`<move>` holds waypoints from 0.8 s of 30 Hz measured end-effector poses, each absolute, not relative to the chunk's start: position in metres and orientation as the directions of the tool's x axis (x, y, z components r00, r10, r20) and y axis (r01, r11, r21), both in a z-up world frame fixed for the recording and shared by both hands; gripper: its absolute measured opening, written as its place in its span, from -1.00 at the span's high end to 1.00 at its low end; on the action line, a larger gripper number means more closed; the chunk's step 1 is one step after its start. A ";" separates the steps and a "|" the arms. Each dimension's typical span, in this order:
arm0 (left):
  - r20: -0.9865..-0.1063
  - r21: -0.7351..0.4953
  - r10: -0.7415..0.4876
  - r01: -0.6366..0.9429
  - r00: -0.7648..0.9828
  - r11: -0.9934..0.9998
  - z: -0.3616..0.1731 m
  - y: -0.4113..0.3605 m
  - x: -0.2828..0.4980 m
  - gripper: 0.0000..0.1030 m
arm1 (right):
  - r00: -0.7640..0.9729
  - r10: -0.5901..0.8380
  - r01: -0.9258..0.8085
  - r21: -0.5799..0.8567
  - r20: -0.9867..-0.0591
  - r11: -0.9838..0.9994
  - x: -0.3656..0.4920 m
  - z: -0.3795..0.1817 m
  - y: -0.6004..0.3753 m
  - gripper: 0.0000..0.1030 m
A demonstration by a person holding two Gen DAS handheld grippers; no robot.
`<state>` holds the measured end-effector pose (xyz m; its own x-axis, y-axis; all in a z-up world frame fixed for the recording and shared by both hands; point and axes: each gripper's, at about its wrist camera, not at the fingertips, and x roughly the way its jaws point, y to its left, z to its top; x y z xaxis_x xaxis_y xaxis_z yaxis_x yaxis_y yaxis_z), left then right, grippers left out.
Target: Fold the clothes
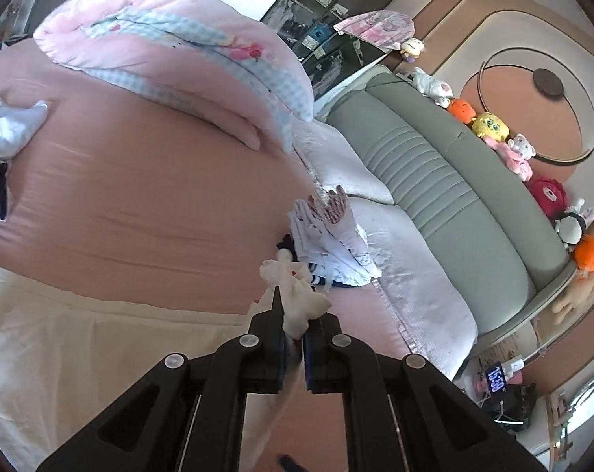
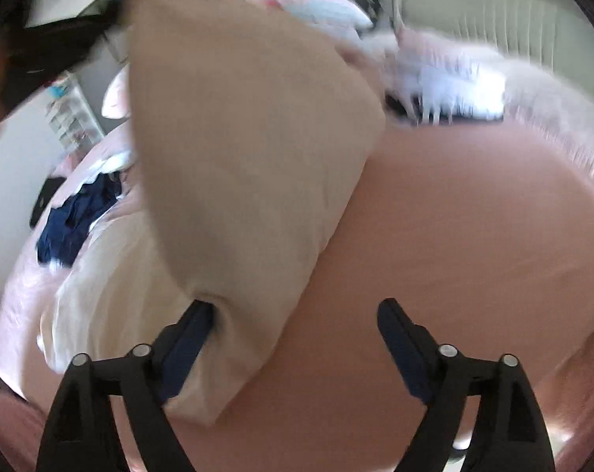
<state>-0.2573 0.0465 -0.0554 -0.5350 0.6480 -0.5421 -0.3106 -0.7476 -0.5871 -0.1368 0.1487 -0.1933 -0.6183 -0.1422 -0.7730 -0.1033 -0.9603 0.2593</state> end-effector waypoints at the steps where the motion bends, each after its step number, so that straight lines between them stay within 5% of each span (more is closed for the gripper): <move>1: -0.548 -0.583 0.645 -0.310 -0.532 -0.751 -0.057 0.048 -0.258 0.90 | -0.572 -0.206 -0.083 0.306 -0.794 -0.948 -0.149 -0.204 0.145 -0.68; 6: -0.546 -0.597 0.643 -0.289 -0.537 -0.748 -0.055 0.045 -0.264 0.90 | -0.538 -0.336 0.081 0.350 -0.773 -0.933 -0.146 -0.197 0.125 -0.70; 11: -0.549 -0.580 0.628 -0.290 -0.552 -0.761 -0.054 0.043 -0.269 0.90 | -0.616 -0.168 -0.054 0.253 -0.770 -0.966 -0.143 -0.196 0.126 -0.82; 18: -0.511 -0.627 0.661 -0.288 -0.550 -0.724 -0.051 0.047 -0.272 0.90 | -0.554 -0.213 -0.032 0.277 -0.805 -0.960 -0.160 -0.208 0.116 -0.86; 20: -0.500 -0.633 0.671 -0.299 -0.547 -0.714 -0.048 0.049 -0.273 0.90 | -0.569 -0.224 -0.032 0.294 -0.791 -0.955 -0.163 -0.203 0.126 -0.48; 21: -0.491 -0.641 0.680 -0.303 -0.544 -0.705 -0.046 0.049 -0.273 0.90 | -0.576 -0.230 -0.032 0.303 -0.784 -0.953 -0.164 -0.200 0.131 0.39; 22: -0.483 -0.649 0.689 -0.306 -0.541 -0.696 -0.045 0.049 -0.274 0.90 | -0.584 -0.235 -0.032 0.311 -0.777 -0.950 -0.165 -0.197 0.135 0.68; 24: -0.475 -0.646 0.694 -0.321 -0.541 -0.692 -0.040 0.049 -0.275 0.90 | -0.598 -0.245 -0.032 0.328 -0.763 -0.944 -0.168 -0.191 0.145 0.81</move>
